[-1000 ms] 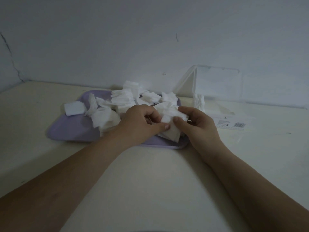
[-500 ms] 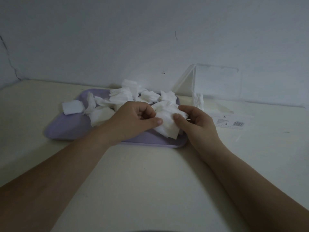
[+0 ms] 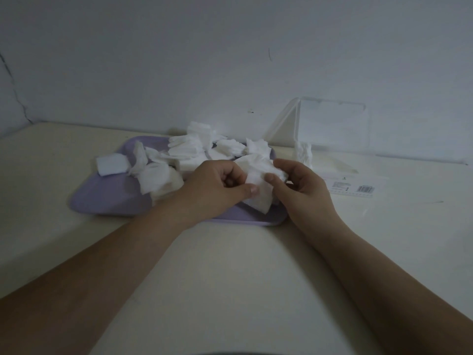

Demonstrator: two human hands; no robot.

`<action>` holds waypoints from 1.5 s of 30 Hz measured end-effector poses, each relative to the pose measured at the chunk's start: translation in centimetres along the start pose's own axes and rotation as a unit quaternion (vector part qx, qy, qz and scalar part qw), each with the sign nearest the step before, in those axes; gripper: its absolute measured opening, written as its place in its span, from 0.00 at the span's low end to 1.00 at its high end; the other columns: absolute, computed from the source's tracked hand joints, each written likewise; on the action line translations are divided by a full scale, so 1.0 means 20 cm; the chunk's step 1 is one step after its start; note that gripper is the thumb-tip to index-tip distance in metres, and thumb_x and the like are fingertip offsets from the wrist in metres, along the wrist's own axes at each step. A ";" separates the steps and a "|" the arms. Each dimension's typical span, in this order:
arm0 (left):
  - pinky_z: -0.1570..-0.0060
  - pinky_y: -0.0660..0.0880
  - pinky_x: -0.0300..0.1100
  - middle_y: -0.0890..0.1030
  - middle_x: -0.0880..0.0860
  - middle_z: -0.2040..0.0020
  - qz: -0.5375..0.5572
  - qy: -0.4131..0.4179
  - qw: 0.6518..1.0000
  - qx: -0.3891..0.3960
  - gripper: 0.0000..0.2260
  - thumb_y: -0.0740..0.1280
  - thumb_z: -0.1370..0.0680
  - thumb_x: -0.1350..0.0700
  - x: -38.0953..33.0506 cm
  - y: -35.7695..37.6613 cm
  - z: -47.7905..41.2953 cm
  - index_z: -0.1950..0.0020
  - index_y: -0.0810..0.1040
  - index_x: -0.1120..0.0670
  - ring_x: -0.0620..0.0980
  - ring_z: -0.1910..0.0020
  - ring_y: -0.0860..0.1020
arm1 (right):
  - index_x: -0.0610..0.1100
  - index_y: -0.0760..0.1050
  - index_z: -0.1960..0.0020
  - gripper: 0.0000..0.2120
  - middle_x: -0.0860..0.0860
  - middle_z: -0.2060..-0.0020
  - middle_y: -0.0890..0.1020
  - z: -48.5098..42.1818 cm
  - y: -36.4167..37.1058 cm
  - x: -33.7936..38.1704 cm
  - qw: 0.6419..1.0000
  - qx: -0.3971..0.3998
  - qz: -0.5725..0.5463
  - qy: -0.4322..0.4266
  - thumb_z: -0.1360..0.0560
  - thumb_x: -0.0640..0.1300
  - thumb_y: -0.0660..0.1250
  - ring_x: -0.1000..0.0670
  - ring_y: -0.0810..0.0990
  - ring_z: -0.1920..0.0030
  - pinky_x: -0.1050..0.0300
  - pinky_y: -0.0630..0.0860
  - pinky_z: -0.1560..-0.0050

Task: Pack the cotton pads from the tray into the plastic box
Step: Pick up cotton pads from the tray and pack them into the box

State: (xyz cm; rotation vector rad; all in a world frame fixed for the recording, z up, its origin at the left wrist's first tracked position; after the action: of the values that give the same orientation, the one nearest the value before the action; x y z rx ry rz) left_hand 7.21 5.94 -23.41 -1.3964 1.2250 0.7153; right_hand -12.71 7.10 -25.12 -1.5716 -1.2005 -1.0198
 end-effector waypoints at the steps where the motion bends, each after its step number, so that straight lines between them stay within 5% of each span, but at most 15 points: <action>1: 0.55 0.79 0.55 0.84 0.58 0.61 -0.006 0.002 1.000 -0.009 0.09 0.81 0.29 0.55 0.00 0.00 0.00 0.58 0.82 0.55 0.49 0.63 0.77 | 0.52 0.81 0.37 0.23 0.52 0.50 0.88 0.00 0.00 0.00 1.000 0.000 -0.003 0.000 0.31 0.57 0.75 0.50 0.87 0.53 0.52 0.83 0.49; 4: 0.49 0.82 0.56 0.85 0.57 0.57 -0.020 -0.001 0.999 -0.040 0.10 0.82 0.30 0.52 0.00 0.00 0.01 0.55 0.83 0.52 0.49 0.61 0.80 | 0.53 0.81 0.38 0.25 0.54 0.50 0.88 -0.01 0.00 -0.01 1.000 -0.004 -0.006 -0.002 0.33 0.59 0.75 0.52 0.87 0.51 0.51 0.83 0.47; 12: 0.54 0.81 0.48 0.86 0.54 0.60 -0.014 0.007 0.999 -0.030 0.08 0.82 0.29 0.55 -0.02 0.03 0.02 0.57 0.83 0.51 0.46 0.63 0.79 | 0.51 0.81 0.39 0.24 0.52 0.48 0.88 -0.01 -0.01 -0.01 1.000 -0.011 -0.015 0.005 0.33 0.59 0.75 0.50 0.87 0.48 0.44 0.83 0.41; 16: 0.60 0.75 0.43 0.81 0.47 0.66 -0.018 -0.007 1.000 0.008 0.09 0.81 0.30 0.58 -0.03 0.01 0.01 0.62 0.81 0.52 0.46 0.66 0.76 | 0.50 0.82 0.40 0.21 0.51 0.49 0.88 -0.01 -0.02 -0.01 1.000 -0.018 -0.020 0.010 0.31 0.55 0.74 0.47 0.86 0.47 0.41 0.82 0.40; 23: 0.74 0.70 0.37 0.78 0.53 0.68 0.082 -0.029 0.990 0.114 0.10 0.78 0.29 0.61 -0.05 -0.06 0.02 0.62 0.80 0.50 0.48 0.73 0.74 | 0.52 0.81 0.39 0.20 0.52 0.50 0.88 0.00 -0.02 0.00 1.000 -0.014 -0.002 0.003 0.29 0.56 0.73 0.47 0.87 0.49 0.41 0.82 0.42; 30: 0.73 0.71 0.31 0.82 0.51 0.67 0.073 -0.014 0.997 0.003 0.08 0.79 0.27 0.63 -0.04 -0.01 0.01 0.57 0.81 0.58 0.42 0.73 0.75 | 0.54 0.81 0.39 0.20 0.52 0.51 0.89 0.00 0.00 -0.02 1.000 0.017 -0.014 0.006 0.30 0.55 0.75 0.48 0.88 0.50 0.43 0.84 0.43; 35: 0.62 0.77 0.38 0.82 0.54 0.63 0.063 -0.013 0.998 -0.016 0.07 0.78 0.26 0.63 -0.02 -0.02 0.01 0.57 0.81 0.57 0.45 0.66 0.78 | 0.53 0.81 0.38 0.20 0.51 0.49 0.88 0.01 0.00 0.01 0.999 0.030 -0.019 0.006 0.29 0.53 0.74 0.47 0.87 0.47 0.43 0.83 0.42; 39: 0.51 0.80 0.56 0.84 0.61 0.58 0.021 -0.012 0.999 -0.024 0.08 0.79 0.27 0.60 -0.01 0.00 0.01 0.56 0.81 0.57 0.51 0.60 0.79 | 0.53 0.78 0.32 0.32 0.52 0.41 0.85 0.03 0.01 0.04 0.997 0.080 -0.020 0.008 0.34 0.60 0.78 0.51 0.84 0.39 0.49 0.79 0.38; 45: 0.65 0.73 0.38 0.81 0.50 0.59 -0.079 -0.021 0.993 0.080 0.32 0.83 0.31 0.55 -0.02 -0.03 0.00 0.31 0.74 0.48 0.40 0.67 0.76 | 0.56 0.72 0.26 0.35 0.64 0.37 0.79 0.06 0.04 0.10 0.981 0.097 0.154 -0.065 0.29 0.44 0.79 0.65 0.78 0.38 0.74 0.72 0.40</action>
State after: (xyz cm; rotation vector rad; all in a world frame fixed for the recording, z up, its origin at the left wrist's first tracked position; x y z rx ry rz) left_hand 7.75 6.04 -22.93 -1.3228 1.1006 0.5222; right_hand -11.50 8.66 -23.73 -1.6258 -1.0648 -0.5904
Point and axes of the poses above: each hand's wrist, its own z-axis away from the middle knuckle, its own y-axis out of the palm, x = y × z, the point moved 4 cm from there along -z, towards the middle knuckle
